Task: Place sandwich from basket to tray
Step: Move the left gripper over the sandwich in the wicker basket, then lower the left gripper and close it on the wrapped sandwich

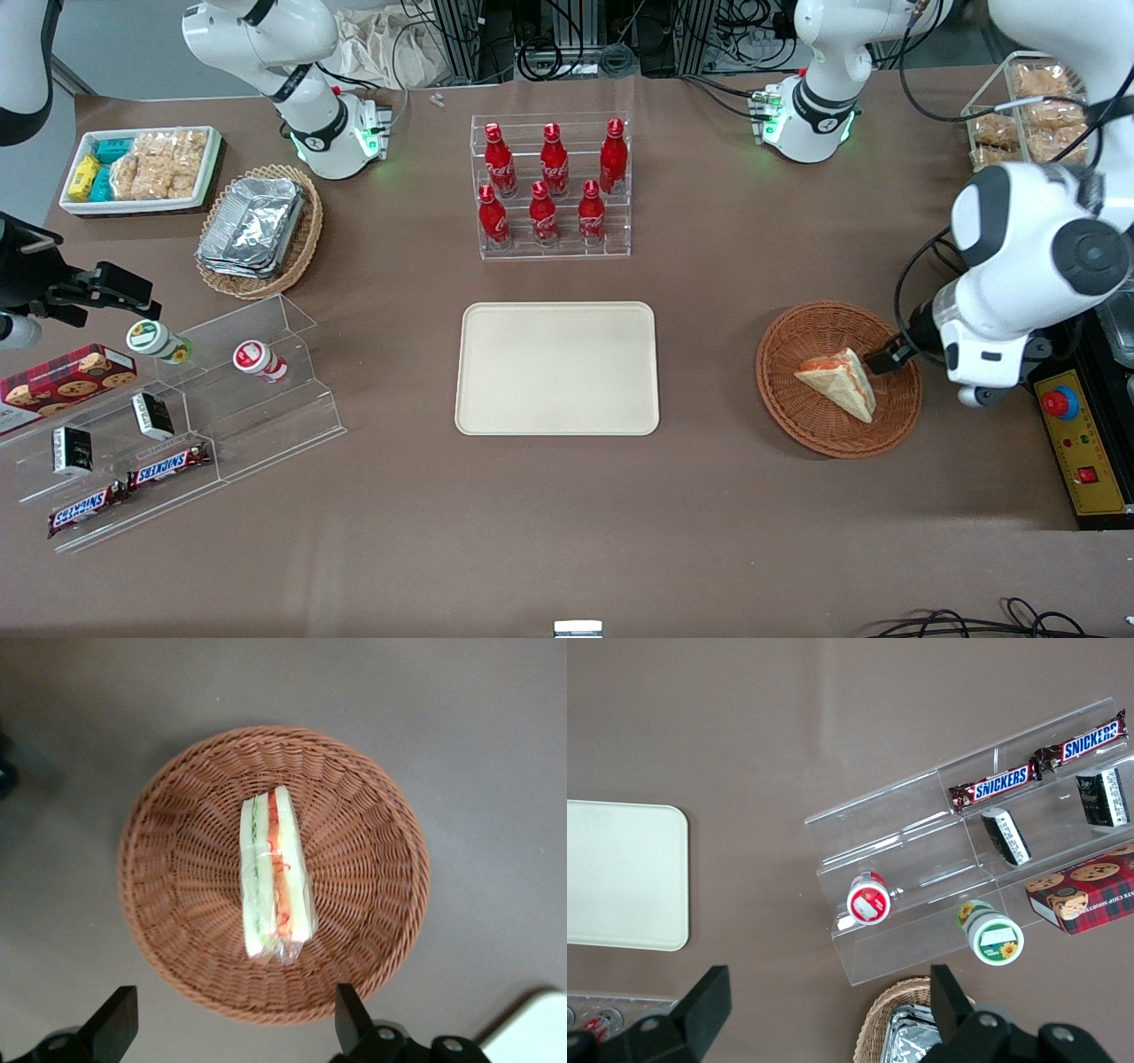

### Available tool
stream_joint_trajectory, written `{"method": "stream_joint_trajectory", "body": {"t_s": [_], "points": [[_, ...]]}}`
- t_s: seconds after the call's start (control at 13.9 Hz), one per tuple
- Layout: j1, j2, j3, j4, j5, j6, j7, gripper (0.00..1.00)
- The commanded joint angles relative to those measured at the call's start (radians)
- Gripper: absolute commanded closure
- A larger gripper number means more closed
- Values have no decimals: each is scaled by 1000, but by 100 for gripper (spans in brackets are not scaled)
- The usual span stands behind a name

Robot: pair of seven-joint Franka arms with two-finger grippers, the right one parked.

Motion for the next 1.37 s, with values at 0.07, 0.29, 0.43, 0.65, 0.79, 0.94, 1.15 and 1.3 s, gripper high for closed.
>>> {"method": "stream_joint_trajectory", "body": {"t_s": [0.07,0.29,0.43,0.65,0.79,0.94,1.15,1.3], "points": [[3,94,-3,-9,43,113,-179,0],[2,142,-5,-17,66,144,-231,0],[3,144,-3,-60,66,192,-233,0],[5,137,10,-149,66,262,-233,0],[5,143,17,-172,66,302,-233,0],[5,171,17,-175,66,327,-233,0],[-9,215,15,-126,65,330,-303,34],[-43,243,15,-74,78,329,-404,65]]}}
